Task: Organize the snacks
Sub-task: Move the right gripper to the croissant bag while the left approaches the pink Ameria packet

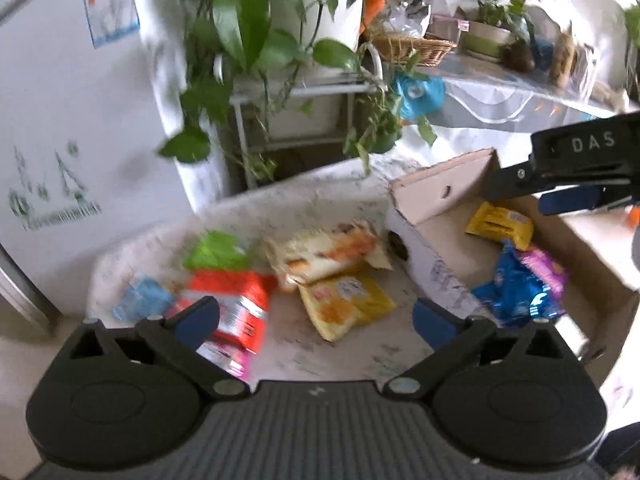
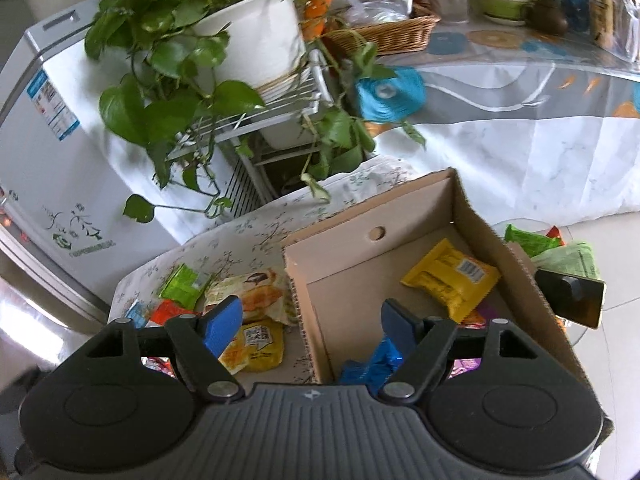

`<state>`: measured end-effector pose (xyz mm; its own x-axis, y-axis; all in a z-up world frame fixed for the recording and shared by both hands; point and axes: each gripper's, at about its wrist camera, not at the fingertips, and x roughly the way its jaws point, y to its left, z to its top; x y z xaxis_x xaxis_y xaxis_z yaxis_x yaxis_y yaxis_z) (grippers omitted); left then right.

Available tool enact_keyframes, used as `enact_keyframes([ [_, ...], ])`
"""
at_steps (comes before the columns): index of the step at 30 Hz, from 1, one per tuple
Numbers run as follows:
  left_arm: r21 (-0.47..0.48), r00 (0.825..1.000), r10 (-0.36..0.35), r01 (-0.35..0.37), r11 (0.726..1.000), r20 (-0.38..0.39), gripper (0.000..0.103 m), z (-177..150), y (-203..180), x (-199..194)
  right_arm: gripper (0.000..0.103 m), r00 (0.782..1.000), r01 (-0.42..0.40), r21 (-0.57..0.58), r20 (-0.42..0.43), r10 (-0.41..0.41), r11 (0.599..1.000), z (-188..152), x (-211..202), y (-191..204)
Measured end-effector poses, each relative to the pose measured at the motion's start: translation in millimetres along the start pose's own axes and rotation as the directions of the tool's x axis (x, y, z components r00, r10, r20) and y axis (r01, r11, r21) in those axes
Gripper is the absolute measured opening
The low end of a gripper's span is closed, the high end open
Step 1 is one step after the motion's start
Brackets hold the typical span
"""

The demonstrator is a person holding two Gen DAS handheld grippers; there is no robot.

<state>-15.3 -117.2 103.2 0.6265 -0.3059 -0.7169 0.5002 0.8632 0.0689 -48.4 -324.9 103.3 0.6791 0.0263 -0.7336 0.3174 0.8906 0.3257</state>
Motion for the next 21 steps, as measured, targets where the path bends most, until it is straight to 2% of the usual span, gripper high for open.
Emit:
enact_keyframes([
  [3,-0.003,0.998,0.055,-0.055,0.998,0.025,0.102,4.0,15.1,-2.2,0.082,1.0,-0.019,-0.012,-0.005,0.019,1.0,-0.7,5.0,8.9],
  [6,-0.082,0.998,0.05,-0.053,0.995,-0.041,0.102,7.4,40.5,5.6,0.082,0.999,-0.048,-0.032,-0.009,0.048,0.998,-1.8,9.5,18.4],
  [10,-0.224,0.991,0.019,-0.05,0.973,-0.136,0.102,-0.3,78.3,24.5,0.082,0.996,-0.093,-0.031,-0.015,0.093,0.995,-2.7,17.9,29.6],
  [17,-0.346,0.985,-0.016,-0.044,0.937,-0.17,0.101,-16.4,120.2,44.2,0.082,0.986,-0.163,-0.036,-0.045,0.161,0.986,-4.0,38.1,49.1],
  [21,-0.399,0.976,-0.014,-0.075,0.914,-0.215,0.101,-23.7,136.2,58.3,0.082,0.98,-0.192,-0.038,-0.056,0.19,0.981,-0.9,55.1,57.0],
])
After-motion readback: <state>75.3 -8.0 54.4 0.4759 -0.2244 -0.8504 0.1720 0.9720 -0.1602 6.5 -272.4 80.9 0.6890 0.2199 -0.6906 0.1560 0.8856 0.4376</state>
